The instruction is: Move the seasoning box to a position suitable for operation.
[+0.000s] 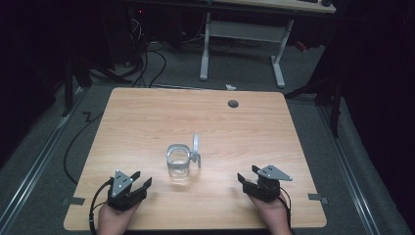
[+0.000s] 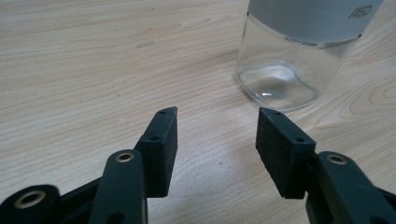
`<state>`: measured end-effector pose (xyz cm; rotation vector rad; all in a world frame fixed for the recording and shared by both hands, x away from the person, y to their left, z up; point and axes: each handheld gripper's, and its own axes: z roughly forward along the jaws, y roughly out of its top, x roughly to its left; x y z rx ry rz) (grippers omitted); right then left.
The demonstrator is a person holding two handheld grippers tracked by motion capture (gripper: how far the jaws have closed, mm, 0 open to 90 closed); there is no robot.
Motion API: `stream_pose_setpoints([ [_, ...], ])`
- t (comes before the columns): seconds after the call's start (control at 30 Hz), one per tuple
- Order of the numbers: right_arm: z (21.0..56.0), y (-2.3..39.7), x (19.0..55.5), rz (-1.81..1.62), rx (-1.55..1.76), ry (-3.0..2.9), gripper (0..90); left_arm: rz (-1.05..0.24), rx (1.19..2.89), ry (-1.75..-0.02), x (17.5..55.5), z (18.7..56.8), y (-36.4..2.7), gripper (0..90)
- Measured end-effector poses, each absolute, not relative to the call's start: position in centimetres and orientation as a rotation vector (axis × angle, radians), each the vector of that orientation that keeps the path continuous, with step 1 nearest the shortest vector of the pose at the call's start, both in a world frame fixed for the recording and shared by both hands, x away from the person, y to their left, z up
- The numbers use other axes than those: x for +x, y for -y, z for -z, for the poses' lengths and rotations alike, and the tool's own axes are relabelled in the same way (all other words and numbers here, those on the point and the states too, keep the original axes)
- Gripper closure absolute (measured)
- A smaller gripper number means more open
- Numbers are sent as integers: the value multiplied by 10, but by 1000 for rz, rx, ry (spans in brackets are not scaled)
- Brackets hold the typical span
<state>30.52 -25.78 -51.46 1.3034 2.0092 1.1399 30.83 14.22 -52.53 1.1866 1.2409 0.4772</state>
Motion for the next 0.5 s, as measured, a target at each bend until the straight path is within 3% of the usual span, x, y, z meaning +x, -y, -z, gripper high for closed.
stream_pose_setpoints([
  [0.5, 513, 269, 305, -1169, 1286, -2021, 423, -481, 1217, -1213, 315, 530, -130, 483],
])
